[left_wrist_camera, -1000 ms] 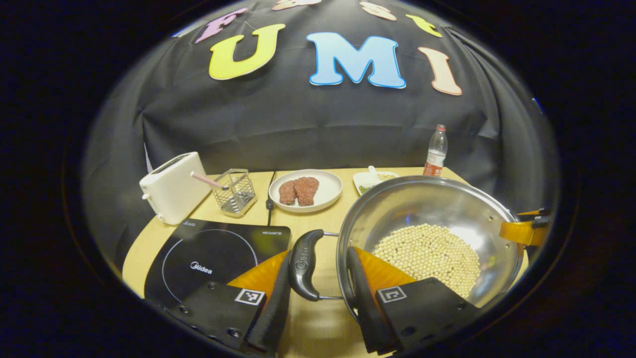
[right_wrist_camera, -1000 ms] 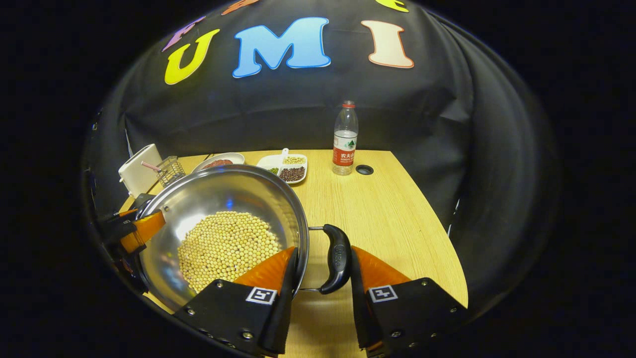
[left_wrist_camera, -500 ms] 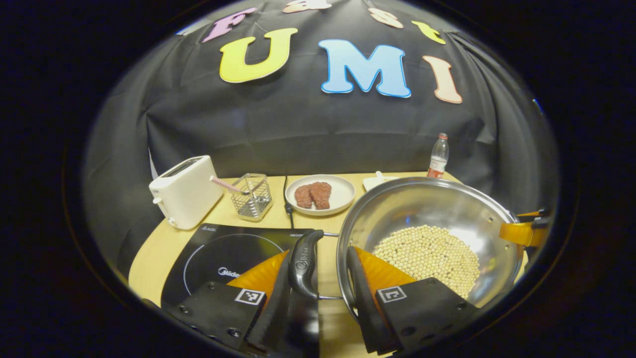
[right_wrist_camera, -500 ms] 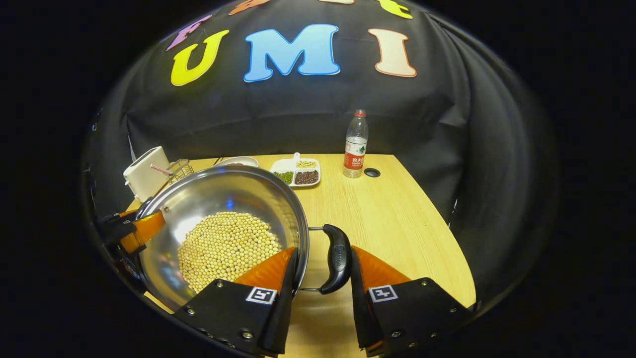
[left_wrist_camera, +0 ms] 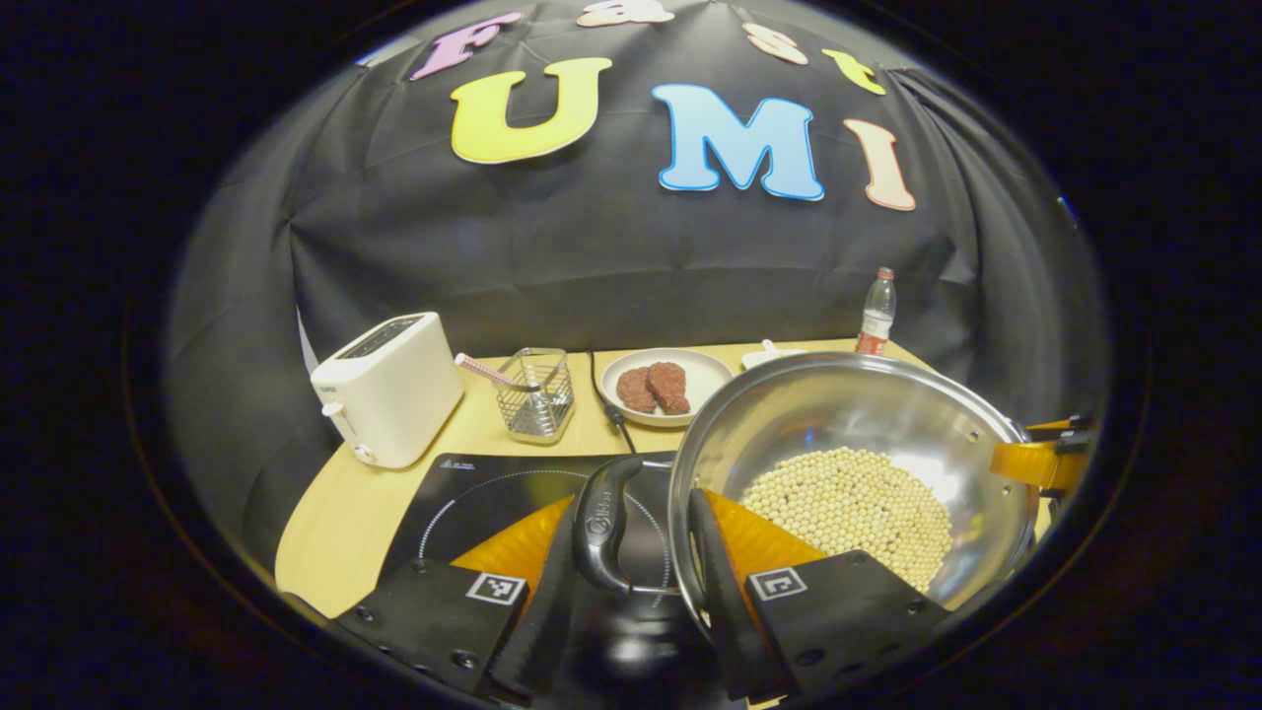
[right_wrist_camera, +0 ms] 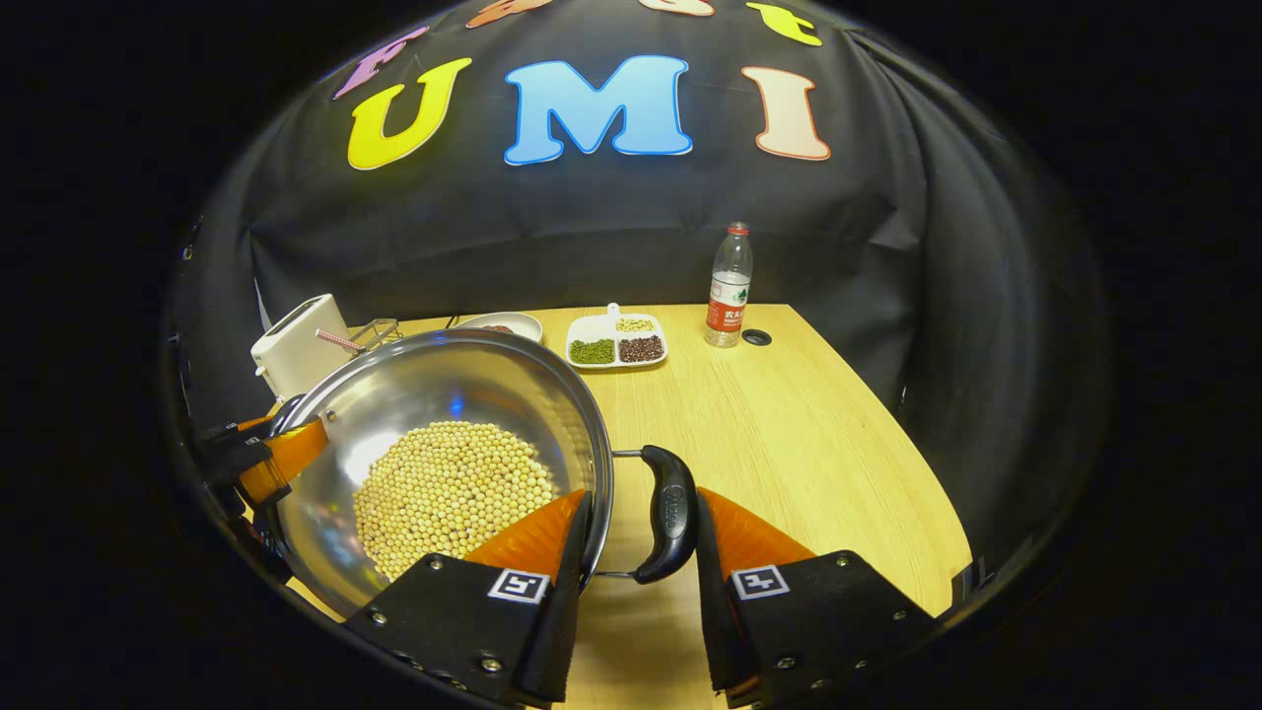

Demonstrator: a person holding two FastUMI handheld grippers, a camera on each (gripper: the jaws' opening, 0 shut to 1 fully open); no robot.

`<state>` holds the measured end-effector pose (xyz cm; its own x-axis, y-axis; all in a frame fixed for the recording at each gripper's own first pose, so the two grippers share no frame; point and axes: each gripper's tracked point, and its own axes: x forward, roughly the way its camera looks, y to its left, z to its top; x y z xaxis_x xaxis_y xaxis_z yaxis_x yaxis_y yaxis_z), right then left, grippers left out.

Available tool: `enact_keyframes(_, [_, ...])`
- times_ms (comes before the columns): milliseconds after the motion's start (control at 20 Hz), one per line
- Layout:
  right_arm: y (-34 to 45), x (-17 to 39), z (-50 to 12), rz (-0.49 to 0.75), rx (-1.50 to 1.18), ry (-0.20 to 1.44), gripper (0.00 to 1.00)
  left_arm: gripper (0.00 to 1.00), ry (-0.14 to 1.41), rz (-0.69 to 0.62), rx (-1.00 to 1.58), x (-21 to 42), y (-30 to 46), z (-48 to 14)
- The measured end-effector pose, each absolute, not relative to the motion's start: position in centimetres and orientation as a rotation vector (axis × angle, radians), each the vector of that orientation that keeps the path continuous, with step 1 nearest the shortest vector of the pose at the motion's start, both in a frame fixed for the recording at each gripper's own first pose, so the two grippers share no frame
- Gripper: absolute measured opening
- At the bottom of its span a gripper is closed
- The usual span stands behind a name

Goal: First push the handle of the pot to place it horizontally, then grasp the pot with both hands and set it on the induction cooktop.

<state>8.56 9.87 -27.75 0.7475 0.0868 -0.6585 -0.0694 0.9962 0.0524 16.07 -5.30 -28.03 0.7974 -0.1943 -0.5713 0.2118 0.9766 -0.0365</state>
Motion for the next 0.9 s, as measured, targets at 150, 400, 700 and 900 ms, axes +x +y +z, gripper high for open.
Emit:
enact_keyframes(150, [12.0, 8.4, -27.6, 0.092, 0.023, 0.717, 0.53, 0.64, 0.607, -0.217, 0.025, 16.4, -3.0, -28.2])
enact_keyframes(400, [16.2, 8.3, -27.5, 0.103, 0.018, 0.718, 0.53, 0.68, 0.606, -0.206, 0.022, 17.3, 1.3, -28.7])
enact_keyframes(700, [21.5, 8.7, -27.9, 0.132, 0.007, 0.723, 0.53, 0.68, 0.615, -0.181, 0.025, 18.2, 6.9, -29.9])
enact_keyframes(900, [24.9, 9.1, -28.1, 0.154, 0.0, 0.729, 0.53, 0.64, 0.628, -0.162, 0.026, 19.2, 10.3, -30.6])
